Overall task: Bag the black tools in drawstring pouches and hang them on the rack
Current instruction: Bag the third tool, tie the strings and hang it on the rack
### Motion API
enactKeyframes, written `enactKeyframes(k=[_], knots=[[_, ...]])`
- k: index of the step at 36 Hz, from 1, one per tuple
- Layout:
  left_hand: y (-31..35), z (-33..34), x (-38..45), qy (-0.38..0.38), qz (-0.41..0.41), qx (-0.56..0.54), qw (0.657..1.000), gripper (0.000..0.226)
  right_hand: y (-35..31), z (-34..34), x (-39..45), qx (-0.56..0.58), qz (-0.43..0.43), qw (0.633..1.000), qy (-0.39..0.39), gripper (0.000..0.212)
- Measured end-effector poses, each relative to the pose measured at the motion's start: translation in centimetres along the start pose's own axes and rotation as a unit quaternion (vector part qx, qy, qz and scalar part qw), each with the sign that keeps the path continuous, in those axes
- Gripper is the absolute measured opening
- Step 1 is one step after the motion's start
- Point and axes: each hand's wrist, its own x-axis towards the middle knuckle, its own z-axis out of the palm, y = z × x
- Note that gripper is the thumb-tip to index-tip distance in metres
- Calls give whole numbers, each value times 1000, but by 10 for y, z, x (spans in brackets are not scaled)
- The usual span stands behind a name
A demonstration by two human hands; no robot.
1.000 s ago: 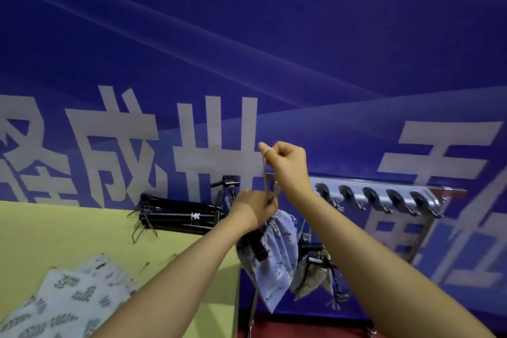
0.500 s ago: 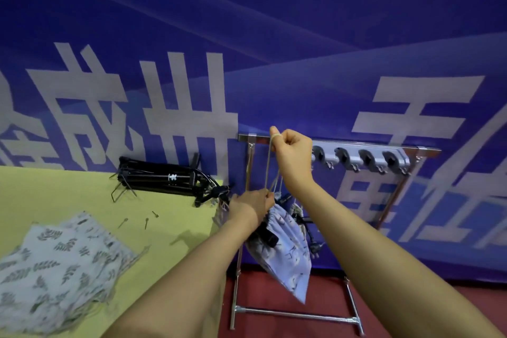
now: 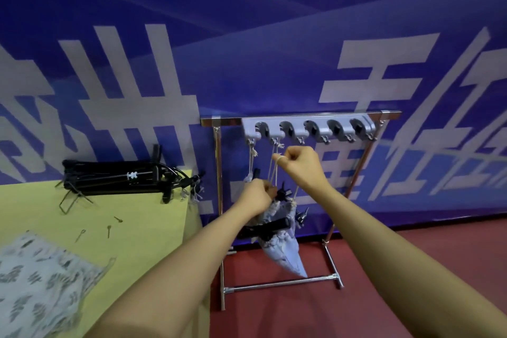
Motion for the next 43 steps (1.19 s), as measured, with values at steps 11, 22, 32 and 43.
enactKeyframes(k=[11, 22, 32, 43], knots=[[15, 37, 61, -59, -3, -2, 998, 38, 75, -30, 31, -44, 60, 996, -40, 51], [54, 63, 115, 48, -22, -31, 998, 27, 121, -60, 80, -54, 93, 989, -106, 31], [76, 64, 159, 190, -48, -72, 978, 28, 139, -50, 130, -31, 37, 995, -87, 20], [65, 77, 189, 212, -96, -36, 972, 29, 164, -23, 141, -91, 71, 990, -81, 16]])
